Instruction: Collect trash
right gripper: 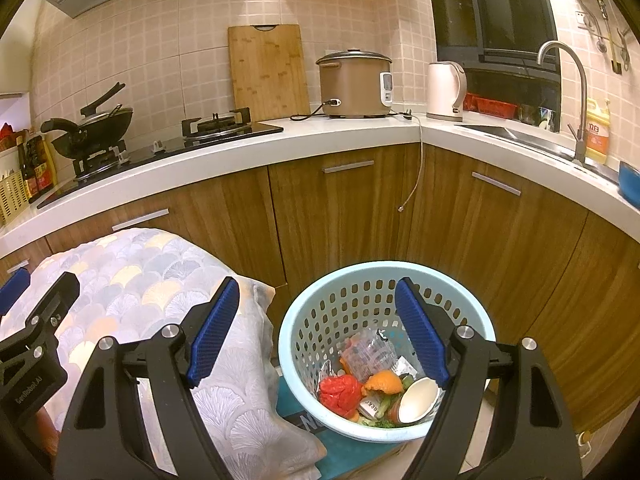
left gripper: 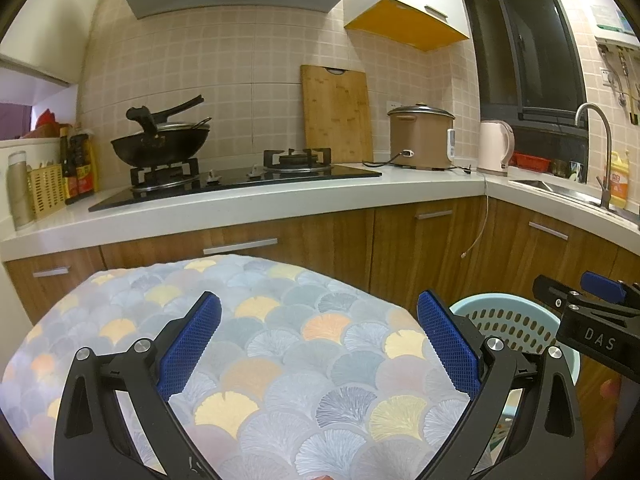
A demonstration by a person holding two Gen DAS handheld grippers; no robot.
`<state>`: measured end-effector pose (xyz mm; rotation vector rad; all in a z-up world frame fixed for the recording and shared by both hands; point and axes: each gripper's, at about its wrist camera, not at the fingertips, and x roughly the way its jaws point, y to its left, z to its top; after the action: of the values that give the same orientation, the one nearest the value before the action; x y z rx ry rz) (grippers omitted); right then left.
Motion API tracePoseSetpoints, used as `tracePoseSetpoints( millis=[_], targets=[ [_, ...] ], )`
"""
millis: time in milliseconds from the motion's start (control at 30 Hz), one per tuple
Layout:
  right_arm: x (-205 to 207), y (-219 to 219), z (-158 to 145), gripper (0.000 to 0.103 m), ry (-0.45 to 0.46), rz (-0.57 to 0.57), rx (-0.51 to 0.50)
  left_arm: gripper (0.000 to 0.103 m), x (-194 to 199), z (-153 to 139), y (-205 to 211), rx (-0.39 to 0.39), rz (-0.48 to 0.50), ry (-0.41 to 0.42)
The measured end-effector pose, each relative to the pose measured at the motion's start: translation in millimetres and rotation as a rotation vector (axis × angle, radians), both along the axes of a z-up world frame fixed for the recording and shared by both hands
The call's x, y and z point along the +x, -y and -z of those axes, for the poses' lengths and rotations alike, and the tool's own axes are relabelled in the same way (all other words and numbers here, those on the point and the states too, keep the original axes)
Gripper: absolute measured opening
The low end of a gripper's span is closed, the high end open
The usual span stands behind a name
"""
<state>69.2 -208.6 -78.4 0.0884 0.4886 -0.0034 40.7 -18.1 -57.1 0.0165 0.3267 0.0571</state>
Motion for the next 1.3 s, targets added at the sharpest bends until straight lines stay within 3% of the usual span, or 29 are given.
tracePoseSetpoints(
  millis=[1300],
  targets=[
    [-5.3,4.0,-6.6,0.076,0.024,-0.009,0.020,0.095,3.7,-1.3,-2.8,0.001,-0.021,-0.012]
  ],
)
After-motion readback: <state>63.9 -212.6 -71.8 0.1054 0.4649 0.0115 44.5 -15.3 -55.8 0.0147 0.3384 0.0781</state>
